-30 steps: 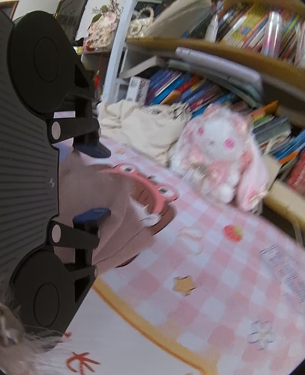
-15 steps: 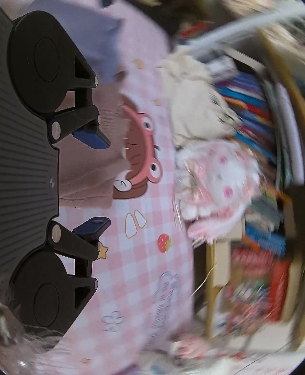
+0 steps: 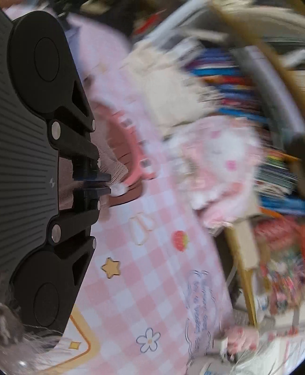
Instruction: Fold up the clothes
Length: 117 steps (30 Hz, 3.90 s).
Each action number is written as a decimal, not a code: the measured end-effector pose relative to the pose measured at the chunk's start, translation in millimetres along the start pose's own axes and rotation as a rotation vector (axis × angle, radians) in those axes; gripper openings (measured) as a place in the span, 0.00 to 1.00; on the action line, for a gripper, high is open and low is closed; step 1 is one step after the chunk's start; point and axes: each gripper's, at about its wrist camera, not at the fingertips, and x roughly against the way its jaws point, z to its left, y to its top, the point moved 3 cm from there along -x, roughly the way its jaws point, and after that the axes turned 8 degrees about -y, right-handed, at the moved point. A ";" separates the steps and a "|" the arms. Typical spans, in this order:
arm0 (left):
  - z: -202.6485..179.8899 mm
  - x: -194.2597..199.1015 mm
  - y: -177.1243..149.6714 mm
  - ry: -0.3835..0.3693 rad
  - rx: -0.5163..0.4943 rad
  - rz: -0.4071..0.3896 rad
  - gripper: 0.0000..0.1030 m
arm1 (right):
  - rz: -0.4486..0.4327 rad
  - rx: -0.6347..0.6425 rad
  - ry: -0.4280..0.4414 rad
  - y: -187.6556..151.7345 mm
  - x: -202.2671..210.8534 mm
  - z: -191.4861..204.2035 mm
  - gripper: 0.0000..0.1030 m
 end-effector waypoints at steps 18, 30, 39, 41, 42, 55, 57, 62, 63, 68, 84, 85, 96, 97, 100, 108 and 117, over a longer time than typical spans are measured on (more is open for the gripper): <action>17.7 -6.9 -6.1 0.085 0.026 0.072 0.39 | 0.042 0.108 -0.128 -9.3 -4.1 -3.6 0.39; -42.0 28.8 -53.9 0.024 0.013 0.054 0.46 | 0.149 0.132 -0.087 -37.7 16.9 -19.5 0.43; -67.8 15.4 -89.5 0.134 0.046 0.085 0.46 | 0.273 0.057 0.042 -45.4 10.2 -38.3 0.31; -66.7 12.9 -92.9 0.158 0.060 0.086 0.46 | 0.299 0.080 0.077 -43.8 10.6 -35.0 0.15; -66.1 12.9 -92.8 0.165 0.073 0.081 0.46 | 0.290 0.109 0.088 -41.2 14.7 -31.4 0.13; -81.6 9.1 -91.6 0.298 0.078 0.066 0.47 | 0.312 0.148 0.139 -43.0 15.3 -41.7 0.22; -89.4 13.1 -92.2 0.328 0.077 0.052 0.50 | 0.285 0.188 0.139 -39.6 21.8 -41.4 0.30; -116.2 22.2 -102.2 0.340 0.032 0.030 0.62 | 0.188 0.312 0.157 -32.4 46.4 -40.6 0.44; -120.4 22.8 -104.8 0.341 0.037 0.028 0.62 | 0.174 0.335 0.158 -32.7 50.9 -40.1 0.47; -141.3 25.7 -117.7 0.347 0.059 0.017 0.75 | 0.136 0.446 0.173 -44.3 71.8 -38.0 0.57; -159.3 35.0 -152.7 0.373 0.215 0.025 0.82 | 0.177 0.607 0.171 -80.3 86.5 -34.1 0.80; -158.4 34.5 -153.5 0.371 0.216 0.031 0.82 | 0.182 0.603 0.164 -80.8 86.4 -34.2 0.81; -135.3 35.0 -152.5 0.275 0.296 0.070 0.82 | 0.208 0.550 0.084 -92.6 92.4 -25.8 0.87; -131.5 36.1 -152.1 0.261 0.316 0.069 0.82 | 0.208 0.550 0.078 -94.5 93.7 -23.8 0.87; -120.2 39.3 -150.8 0.218 0.374 0.067 0.82 | 0.201 0.548 0.059 -99.0 98.0 -18.1 0.87; -96.2 47.1 -144.2 0.179 0.441 0.076 0.82 | 0.200 0.517 0.008 -107.9 103.4 -3.9 0.87; -58.9 63.8 -142.2 0.126 0.592 0.023 0.79 | 0.218 0.393 -0.052 -111.6 101.2 -1.3 0.87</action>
